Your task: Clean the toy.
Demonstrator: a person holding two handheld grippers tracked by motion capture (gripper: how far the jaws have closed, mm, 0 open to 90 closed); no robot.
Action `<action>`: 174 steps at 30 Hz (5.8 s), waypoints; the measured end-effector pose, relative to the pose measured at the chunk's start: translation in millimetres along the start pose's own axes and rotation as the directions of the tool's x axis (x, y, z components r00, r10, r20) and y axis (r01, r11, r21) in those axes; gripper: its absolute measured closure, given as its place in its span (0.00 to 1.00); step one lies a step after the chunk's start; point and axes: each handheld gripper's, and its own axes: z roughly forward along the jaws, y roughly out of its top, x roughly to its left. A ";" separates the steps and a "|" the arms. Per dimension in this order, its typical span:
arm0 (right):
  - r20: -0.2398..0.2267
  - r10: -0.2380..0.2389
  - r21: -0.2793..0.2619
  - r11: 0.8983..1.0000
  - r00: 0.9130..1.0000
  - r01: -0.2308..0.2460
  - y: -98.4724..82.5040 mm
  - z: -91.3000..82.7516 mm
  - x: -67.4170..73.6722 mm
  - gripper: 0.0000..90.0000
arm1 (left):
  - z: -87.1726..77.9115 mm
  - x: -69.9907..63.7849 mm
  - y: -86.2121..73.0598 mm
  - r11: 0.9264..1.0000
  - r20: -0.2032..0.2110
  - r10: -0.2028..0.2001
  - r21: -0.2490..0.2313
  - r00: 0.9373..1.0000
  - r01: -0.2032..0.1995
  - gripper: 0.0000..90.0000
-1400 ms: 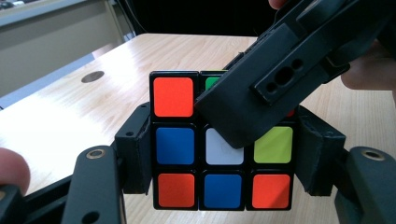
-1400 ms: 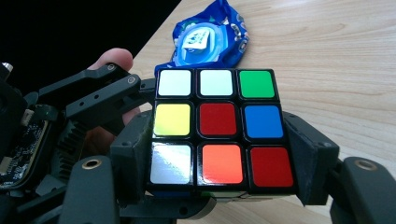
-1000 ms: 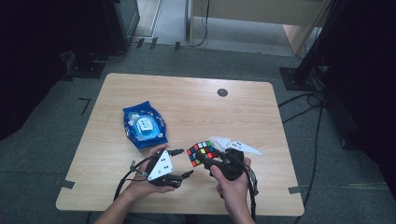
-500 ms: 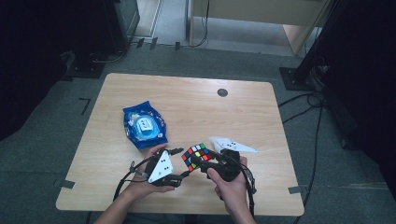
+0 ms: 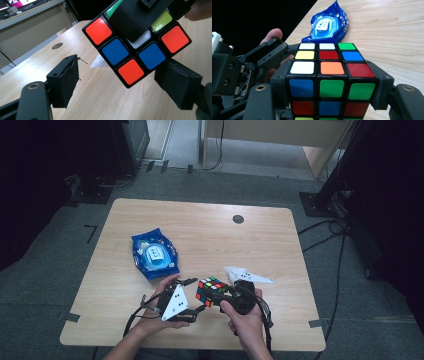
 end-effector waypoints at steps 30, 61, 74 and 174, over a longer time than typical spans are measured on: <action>-0.057 -0.072 0.038 0.997 0.996 0.074 17.7 -19.6 -10.7 0.33 | -2.4 11.6 -4.4 0.998 -0.039 -0.061 0.014 0.997 0.062 0.38; 0.544 -0.250 0.101 0.967 0.801 0.233 -22.2 13.0 -113.9 0.98 | 1.6 18.5 -10.5 0.988 -0.044 -0.137 0.060 0.990 0.140 0.38; 0.117 -0.336 -0.184 0.917 0.934 0.353 -3.0 -15.0 -12.0 0.98 | 4.6 12.2 -8.2 0.990 -0.023 -0.131 0.050 0.991 0.132 0.38; 0.010 0.026 -0.074 0.997 1.000 -0.026 -12.5 13.6 -1.7 0.39 | 6.8 2.5 -2.7 0.992 0.037 -0.125 0.010 0.992 0.124 0.37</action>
